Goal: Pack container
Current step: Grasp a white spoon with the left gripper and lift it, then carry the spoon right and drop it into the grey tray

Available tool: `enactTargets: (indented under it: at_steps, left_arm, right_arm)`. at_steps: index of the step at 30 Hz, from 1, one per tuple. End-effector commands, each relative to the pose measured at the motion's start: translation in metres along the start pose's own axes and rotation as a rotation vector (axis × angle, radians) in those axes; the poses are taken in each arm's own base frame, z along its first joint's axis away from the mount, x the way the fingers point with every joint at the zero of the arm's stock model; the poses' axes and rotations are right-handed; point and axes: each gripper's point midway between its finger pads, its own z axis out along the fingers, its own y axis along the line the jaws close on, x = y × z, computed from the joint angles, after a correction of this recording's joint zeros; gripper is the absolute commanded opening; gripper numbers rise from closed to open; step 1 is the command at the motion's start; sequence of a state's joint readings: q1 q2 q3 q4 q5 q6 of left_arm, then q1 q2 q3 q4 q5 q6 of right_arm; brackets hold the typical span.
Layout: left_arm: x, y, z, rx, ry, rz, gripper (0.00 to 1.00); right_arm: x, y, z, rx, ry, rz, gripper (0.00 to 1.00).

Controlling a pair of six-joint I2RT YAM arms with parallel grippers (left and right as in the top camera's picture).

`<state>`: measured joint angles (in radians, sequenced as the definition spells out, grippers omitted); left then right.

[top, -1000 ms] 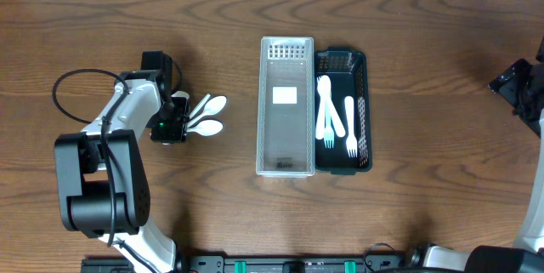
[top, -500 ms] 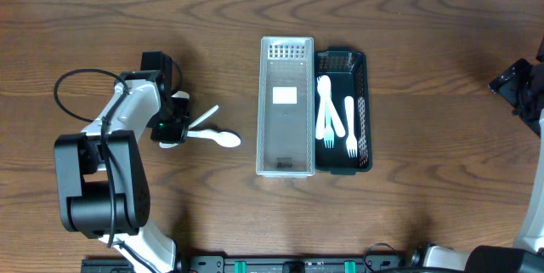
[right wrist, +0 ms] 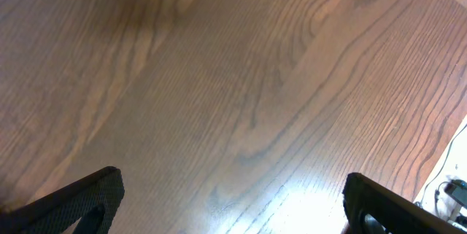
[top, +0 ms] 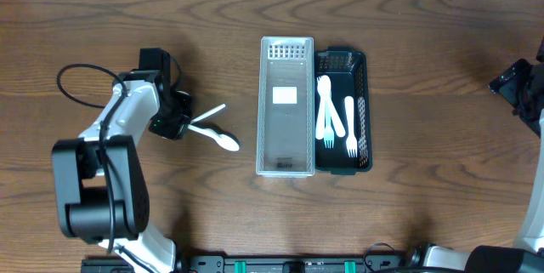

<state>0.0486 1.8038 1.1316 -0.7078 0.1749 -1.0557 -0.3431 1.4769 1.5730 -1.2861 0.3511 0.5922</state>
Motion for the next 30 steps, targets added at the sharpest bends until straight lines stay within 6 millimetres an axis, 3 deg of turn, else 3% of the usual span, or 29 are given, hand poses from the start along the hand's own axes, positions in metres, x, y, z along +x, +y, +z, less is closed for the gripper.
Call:
enactTargets:
  at_steps: [1,7,14,17,21,25,30]
  left_arm:
    - [-0.001,-0.01,-0.025,0.061,-0.035,0.085,0.06]
    - [0.0,-0.01,-0.036,0.076,-0.047,0.166,0.06]
    - [0.009,-0.017,-0.044,0.109,-0.053,0.481,0.06]
    - [0.028,-0.037,-0.063,0.233,-0.038,0.707,0.06]
    - [0.05,-0.058,-0.103,0.342,-0.112,0.902,0.06]
    - [0.092,-0.074,-0.141,0.45,-0.181,1.08,0.06]
    - [0.142,-0.081,-0.149,0.508,-0.164,1.218,0.06]
  right_arm:
    - [0.0,-0.003,0.002,0.012,0.001,0.017,0.99]
    - [0.0,-0.003,0.002,0.012,0.001,0.017,0.99]
    - [0.0,-0.003,0.002,0.012,0.001,0.017,0.99]
    - [0.0,-0.003,0.002,0.012,0.001,0.017,0.99]
    - [0.0,-0.003,0.002,0.012,0.001,0.017,0.99]
    - [0.0,-0.003,0.002,0.012,0.001,0.017,0.99]
    - [0.0,-0.003,0.002,0.012,0.001,0.017,0.99]
